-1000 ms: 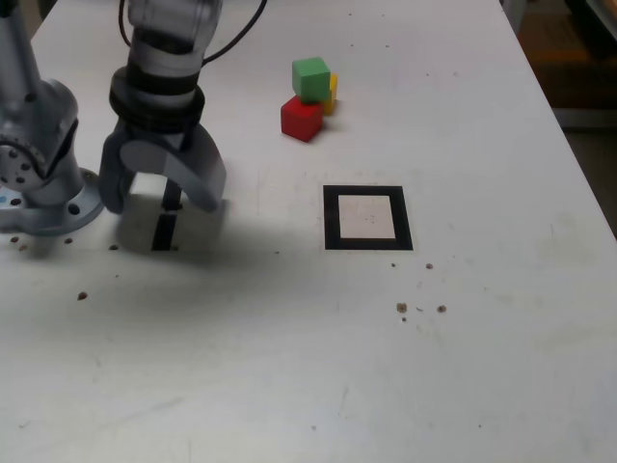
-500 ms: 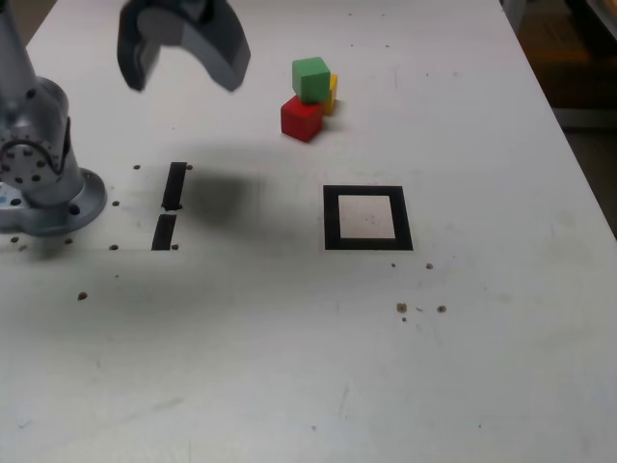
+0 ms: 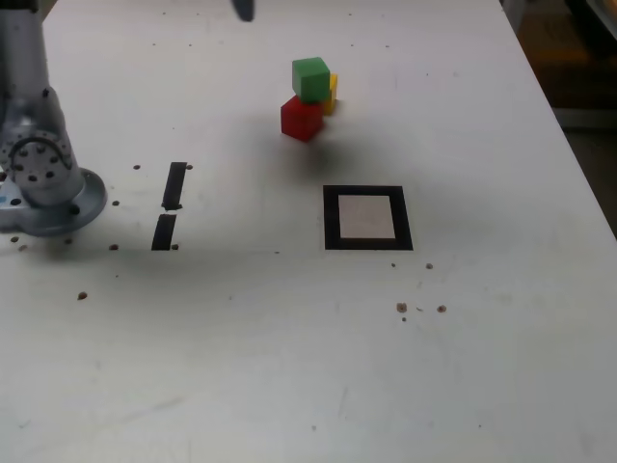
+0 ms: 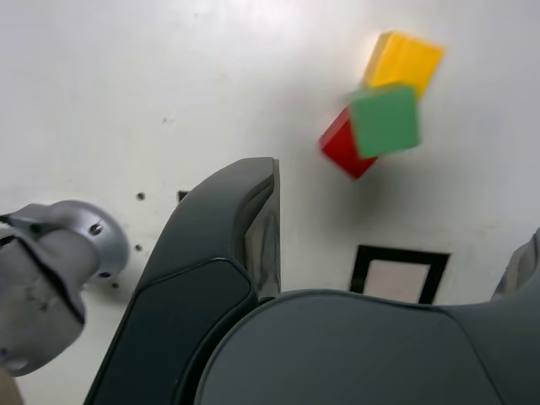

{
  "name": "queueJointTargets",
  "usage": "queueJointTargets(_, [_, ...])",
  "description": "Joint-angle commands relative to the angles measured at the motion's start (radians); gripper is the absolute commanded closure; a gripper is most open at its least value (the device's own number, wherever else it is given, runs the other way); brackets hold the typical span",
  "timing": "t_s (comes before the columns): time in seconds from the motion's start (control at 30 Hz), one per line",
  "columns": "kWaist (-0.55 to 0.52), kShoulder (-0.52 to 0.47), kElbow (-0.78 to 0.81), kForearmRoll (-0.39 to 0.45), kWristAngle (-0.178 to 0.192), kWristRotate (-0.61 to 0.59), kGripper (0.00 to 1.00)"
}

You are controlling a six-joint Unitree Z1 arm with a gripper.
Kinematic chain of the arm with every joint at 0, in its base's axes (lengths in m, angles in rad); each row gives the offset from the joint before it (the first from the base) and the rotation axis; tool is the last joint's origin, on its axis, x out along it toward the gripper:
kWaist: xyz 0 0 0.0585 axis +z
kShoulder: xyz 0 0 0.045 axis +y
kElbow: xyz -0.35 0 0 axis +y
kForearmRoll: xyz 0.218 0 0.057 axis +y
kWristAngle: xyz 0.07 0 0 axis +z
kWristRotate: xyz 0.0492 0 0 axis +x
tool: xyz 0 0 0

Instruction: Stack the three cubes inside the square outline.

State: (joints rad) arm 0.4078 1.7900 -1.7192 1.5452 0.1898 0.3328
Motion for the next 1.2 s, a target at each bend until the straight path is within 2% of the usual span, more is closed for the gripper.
queueJointTargets(0.0, [0.023,0.037,-0.046,0.005,0.004,0.004,0.01])
queueJointTargets(0.1, [0.054,0.088,-0.042,-0.001,0.008,0.007,0.01])
queueJointTargets(0.2, [0.081,0.129,-0.020,-0.023,-0.004,0.007,0.01])
queueJointTargets(0.4, [0.124,0.155,0.111,-0.147,-0.048,0.002,0.01])
queueJointTargets(0.57, [0.129,0.183,0.163,-0.200,-0.051,-0.005,0.05])
queueJointTargets(0.73, [0.123,0.207,0.177,-0.205,-0.044,-0.016,0.16])
queueJointTargets(0.83, [0.113,0.218,0.173,-0.215,-0.048,-0.025,0.30])
queueJointTargets(0.97, [0.104,0.208,0.185,-0.273,-0.052,-0.032,0.49])
queueJointTargets(1.17, [0.102,0.214,0.210,-0.334,-0.079,-0.032,0.56])
